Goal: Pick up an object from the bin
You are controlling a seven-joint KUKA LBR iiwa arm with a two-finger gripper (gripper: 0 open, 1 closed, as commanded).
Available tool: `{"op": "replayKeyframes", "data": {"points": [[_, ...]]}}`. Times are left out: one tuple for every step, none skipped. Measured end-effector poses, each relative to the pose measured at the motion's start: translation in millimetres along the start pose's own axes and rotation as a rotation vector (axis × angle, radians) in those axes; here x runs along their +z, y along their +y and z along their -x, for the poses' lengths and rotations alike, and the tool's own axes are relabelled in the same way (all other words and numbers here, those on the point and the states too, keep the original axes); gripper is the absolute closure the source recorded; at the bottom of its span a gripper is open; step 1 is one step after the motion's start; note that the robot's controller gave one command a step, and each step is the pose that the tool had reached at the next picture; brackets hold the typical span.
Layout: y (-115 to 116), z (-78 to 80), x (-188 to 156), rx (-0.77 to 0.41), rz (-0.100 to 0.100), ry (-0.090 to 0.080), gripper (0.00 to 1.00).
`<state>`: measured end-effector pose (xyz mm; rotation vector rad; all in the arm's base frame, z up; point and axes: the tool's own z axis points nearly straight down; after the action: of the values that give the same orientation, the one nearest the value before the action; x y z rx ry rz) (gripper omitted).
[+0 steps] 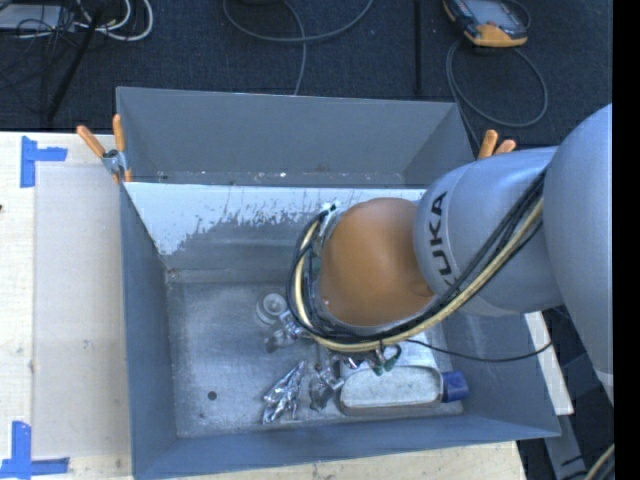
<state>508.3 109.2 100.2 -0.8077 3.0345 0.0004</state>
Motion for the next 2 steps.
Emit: {"op": "replayKeyframes", "data": {"points": [[4, 16.6, 1, -0.251, 0.001, 0.000, 0.00], [6, 11.2, 28, -0.444, 0.001, -0.001, 0.00]]}}
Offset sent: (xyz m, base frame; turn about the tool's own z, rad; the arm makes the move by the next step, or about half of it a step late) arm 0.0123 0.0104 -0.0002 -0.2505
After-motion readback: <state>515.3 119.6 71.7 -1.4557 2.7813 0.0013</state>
